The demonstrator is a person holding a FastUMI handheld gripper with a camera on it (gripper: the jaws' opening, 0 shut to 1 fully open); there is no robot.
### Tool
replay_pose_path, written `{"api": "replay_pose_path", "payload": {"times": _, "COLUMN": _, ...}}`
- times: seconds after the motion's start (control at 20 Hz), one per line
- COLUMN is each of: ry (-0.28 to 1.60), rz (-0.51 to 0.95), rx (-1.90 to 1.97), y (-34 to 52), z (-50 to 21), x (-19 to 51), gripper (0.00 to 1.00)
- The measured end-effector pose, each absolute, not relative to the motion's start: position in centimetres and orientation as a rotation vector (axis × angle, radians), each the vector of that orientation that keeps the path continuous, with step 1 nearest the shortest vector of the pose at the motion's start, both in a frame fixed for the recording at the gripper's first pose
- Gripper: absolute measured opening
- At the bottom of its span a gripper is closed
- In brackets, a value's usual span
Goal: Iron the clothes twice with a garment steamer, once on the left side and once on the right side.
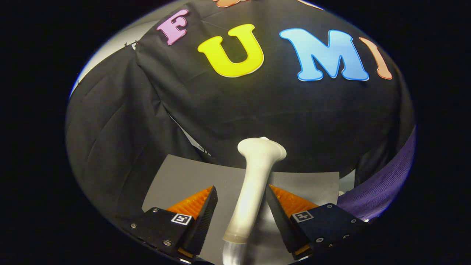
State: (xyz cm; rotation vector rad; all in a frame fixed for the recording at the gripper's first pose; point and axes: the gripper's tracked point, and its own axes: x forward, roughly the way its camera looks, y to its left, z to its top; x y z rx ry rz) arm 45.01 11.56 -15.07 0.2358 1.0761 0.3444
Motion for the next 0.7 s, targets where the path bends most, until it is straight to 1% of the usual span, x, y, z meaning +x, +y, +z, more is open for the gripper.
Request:
{"api": "replay_pose_path", "payload": {"times": 0.2, "ry": 1.163, "rz": 0.323, "rx": 0.272, "y": 11.2, "z": -17.9, "x": 45.2, "gripper": 0.74}}
{"api": "replay_pose_path", "payload": {"times": 0.25, "ry": 1.195, "rz": 0.336, "rx": 0.329, "y": 12.0, "z": -18.5, "x": 44.8, "gripper": 0.66}}
{"api": "replay_pose_path", "payload": {"times": 0.3, "ry": 1.216, "rz": 0.336, "rx": 0.375, "y": 12.4, "z": -18.5, "x": 44.6, "gripper": 0.62}}
{"api": "replay_pose_path", "payload": {"times": 0.35, "ry": 1.223, "rz": 0.343, "rx": 0.4, "y": 12.3, "z": -18.4, "x": 44.5, "gripper": 0.53}}
{"api": "replay_pose_path", "payload": {"times": 0.4, "ry": 1.223, "rz": 0.351, "rx": 0.431, "y": 12.3, "z": -18.3, "x": 44.6, "gripper": 0.5}}
{"api": "replay_pose_path", "payload": {"times": 0.45, "ry": 1.216, "rz": 0.356, "rx": 0.457, "y": 12.6, "z": -18.0, "x": 44.6, "gripper": 0.43}}
{"api": "replay_pose_path", "payload": {"times": 0.55, "ry": 1.181, "rz": 0.398, "rx": 0.469, "y": 12.7, "z": -16.9, "x": 43.8, "gripper": 0.36}}
{"api": "replay_pose_path", "payload": {"times": 0.7, "ry": 1.077, "rz": 0.444, "rx": 0.417, "y": 12.6, "z": -13.9, "x": 41.6, "gripper": 0.36}}
